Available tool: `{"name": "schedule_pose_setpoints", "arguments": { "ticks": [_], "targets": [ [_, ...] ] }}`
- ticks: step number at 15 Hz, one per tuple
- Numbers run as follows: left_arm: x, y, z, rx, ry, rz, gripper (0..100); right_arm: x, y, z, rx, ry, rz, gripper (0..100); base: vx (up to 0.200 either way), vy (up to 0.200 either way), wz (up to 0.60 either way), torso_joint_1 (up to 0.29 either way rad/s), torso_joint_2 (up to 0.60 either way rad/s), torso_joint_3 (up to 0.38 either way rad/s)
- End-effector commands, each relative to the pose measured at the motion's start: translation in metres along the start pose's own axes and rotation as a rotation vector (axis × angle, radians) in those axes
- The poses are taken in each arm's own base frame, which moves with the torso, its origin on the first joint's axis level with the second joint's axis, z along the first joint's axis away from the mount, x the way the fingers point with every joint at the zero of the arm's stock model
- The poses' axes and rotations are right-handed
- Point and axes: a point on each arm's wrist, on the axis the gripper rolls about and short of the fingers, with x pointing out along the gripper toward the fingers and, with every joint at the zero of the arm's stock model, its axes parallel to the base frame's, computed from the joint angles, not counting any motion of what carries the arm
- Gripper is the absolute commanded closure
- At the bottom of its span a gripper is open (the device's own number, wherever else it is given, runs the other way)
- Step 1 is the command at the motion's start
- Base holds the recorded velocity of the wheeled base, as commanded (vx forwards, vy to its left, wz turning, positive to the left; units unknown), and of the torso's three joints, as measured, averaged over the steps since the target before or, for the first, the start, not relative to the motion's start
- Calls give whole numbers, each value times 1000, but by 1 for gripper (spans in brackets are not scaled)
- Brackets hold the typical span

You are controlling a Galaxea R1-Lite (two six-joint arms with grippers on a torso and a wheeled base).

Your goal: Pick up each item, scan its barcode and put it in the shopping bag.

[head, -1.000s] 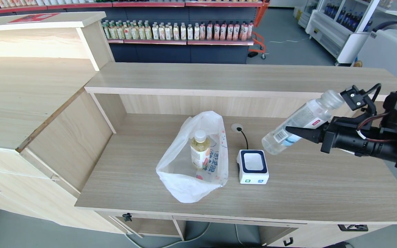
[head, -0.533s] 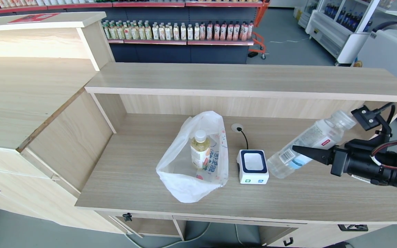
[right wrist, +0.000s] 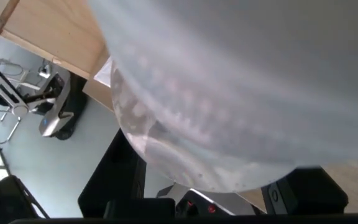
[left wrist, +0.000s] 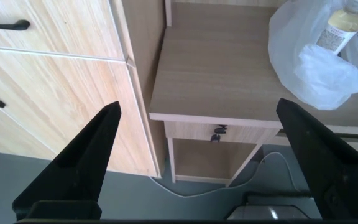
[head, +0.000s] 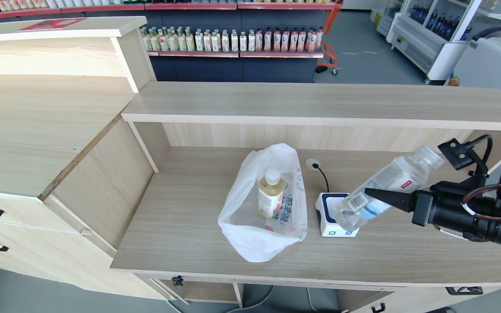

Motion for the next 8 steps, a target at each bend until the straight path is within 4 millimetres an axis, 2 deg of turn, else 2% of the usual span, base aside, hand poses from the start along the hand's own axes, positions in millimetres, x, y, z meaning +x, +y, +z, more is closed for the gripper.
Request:
{"name": "schedule_pose_setpoints", "arguments": {
  "ticks": [1,2,3,5,8],
  "targets": [
    [0,0,0,0,0,1,0,22,5,-6,-2,31,-6,100,0,0,0,0,0,0],
    [0,0,0,0,0,1,0,30,6,-7,-7,35,-16,100,0,0,0,0,0,0],
    [0,0,0,0,0,1,0,48,5,-15,-14,46,-29,100,0,0,0,0,0,0],
    [0,0,0,0,0,1,0,68,3,-29,-24,48,-40,100,0,0,0,0,0,0],
    [0,0,0,0,0,1,0,89,2,-53,-41,88,-34,100,0,0,0,0,0,0]
  ]
}}
